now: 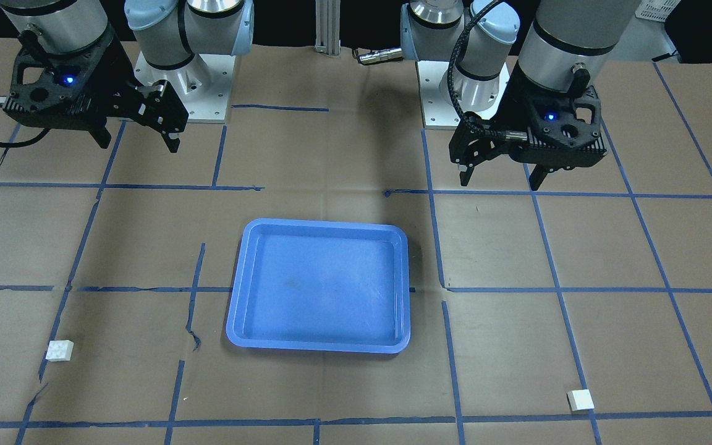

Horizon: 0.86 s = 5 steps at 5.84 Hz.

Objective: Assemble white blocks and place on blue tray

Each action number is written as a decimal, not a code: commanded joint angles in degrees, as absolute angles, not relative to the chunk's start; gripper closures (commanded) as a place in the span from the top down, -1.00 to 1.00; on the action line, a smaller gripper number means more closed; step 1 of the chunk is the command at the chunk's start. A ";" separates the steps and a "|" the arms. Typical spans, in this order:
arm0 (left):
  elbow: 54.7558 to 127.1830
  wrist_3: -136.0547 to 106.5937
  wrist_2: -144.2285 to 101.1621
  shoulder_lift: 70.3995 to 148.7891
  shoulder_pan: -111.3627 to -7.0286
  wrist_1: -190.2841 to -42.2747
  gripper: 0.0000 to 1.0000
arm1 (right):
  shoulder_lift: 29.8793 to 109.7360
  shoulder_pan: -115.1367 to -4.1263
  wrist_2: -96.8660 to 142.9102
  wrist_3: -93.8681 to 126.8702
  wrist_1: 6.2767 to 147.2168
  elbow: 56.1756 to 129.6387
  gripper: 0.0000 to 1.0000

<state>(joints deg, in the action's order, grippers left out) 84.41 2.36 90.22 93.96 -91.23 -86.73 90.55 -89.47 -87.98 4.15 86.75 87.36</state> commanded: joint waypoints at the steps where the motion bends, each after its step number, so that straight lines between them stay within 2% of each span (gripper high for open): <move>1: 84.64 2.37 90.52 94.13 -91.23 -86.31 0.98 | 90.61 -89.47 -87.98 4.22 86.75 87.36 1.00; 5: 84.73 2.72 90.53 93.96 -90.79 -86.31 0.98 | 90.53 -89.47 -87.98 4.13 86.40 87.45 1.00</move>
<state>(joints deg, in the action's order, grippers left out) 84.72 2.58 90.52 94.08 -90.87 -86.31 90.59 -89.47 -87.98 4.19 86.64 87.43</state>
